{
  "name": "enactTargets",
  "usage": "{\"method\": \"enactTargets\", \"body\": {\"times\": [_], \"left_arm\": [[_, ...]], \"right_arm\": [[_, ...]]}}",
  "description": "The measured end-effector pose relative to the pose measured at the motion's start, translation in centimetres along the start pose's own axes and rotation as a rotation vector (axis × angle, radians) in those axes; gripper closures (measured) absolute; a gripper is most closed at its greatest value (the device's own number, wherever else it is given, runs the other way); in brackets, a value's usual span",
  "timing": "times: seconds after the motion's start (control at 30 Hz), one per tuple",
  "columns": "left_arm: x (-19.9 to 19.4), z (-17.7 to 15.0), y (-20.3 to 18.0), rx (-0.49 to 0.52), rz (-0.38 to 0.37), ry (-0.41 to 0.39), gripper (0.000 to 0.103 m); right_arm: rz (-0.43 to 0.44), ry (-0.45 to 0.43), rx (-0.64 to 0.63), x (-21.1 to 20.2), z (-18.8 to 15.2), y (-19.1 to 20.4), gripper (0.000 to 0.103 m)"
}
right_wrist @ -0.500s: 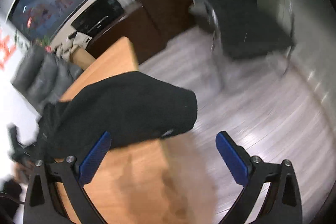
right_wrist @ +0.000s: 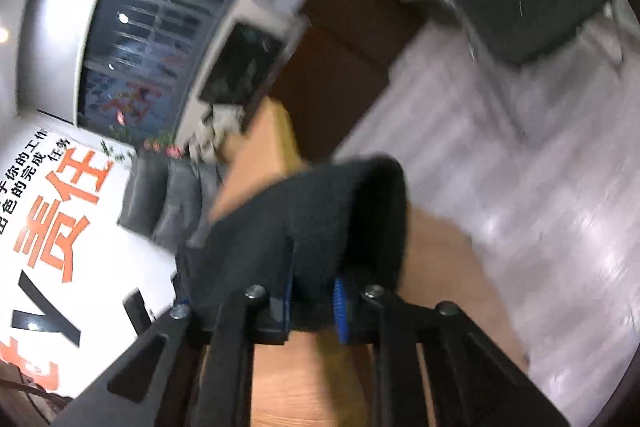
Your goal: Fold clothes
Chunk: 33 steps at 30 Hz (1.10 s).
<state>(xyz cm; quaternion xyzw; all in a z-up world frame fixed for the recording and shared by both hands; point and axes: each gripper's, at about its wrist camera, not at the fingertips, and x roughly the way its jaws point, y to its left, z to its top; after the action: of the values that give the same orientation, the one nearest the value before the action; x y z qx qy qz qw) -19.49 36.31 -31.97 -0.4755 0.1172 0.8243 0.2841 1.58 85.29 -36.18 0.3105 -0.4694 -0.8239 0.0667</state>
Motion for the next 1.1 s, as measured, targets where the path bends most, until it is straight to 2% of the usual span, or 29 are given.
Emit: {"method": "enactTargets", "body": {"times": [0.07,0.23,0.33,0.47,0.63,0.7,0.73,0.83,0.97,1.03,1.1], "left_arm": [[-2.0,-1.0,1.5,-0.039,-0.008,-0.034,0.0],[-9.8,-4.8,8.0,-0.173,-0.05,-0.108,0.0],[-18.4,-9.2,12.9,-0.251,-0.037,-0.163,0.0],[-30.2,-13.9,22.5,-0.373,0.021,-0.268,0.0],[-44.9,-21.1,32.6,-0.483,0.143,-0.335,0.0],[-47.2,-23.2,35.6,-0.509,0.199,-0.336,0.0],[-47.4,-24.4,36.6,-0.51,0.219,-0.335,0.0],[-46.8,-27.9,39.3,-0.525,0.251,-0.302,0.0],[-42.6,-31.2,41.0,-0.558,0.165,-0.257,0.0],[-40.4,-32.1,41.2,-0.573,0.111,-0.227,0.0],[-38.8,-32.1,40.5,-0.562,0.096,-0.215,0.0]], "right_arm": [[-0.007,-0.075,-0.077,-2.2,0.4,4.5,0.089],[0.042,-0.174,-0.375,-5.4,-0.9,23.3,0.09],[0.129,-0.194,-0.539,-4.3,-3.2,35.3,0.09],[0.261,-0.128,-0.731,2.0,-8.9,50.2,0.09],[0.42,0.044,-0.799,13.2,-18.1,61.8,0.09],[0.449,0.129,-0.798,18.7,-21.8,64.6,0.09],[0.454,0.165,-0.799,20.9,-23.7,65.5,0.09],[0.443,0.314,-0.808,31.1,-30.5,67.4,0.09],[0.335,0.492,-0.86,41.7,-40.1,65.3,0.09],[0.271,0.57,-0.871,44.6,-44.0,62.6,0.09],[0.235,0.617,-0.899,45.6,-46.4,60.6,0.09]]}}
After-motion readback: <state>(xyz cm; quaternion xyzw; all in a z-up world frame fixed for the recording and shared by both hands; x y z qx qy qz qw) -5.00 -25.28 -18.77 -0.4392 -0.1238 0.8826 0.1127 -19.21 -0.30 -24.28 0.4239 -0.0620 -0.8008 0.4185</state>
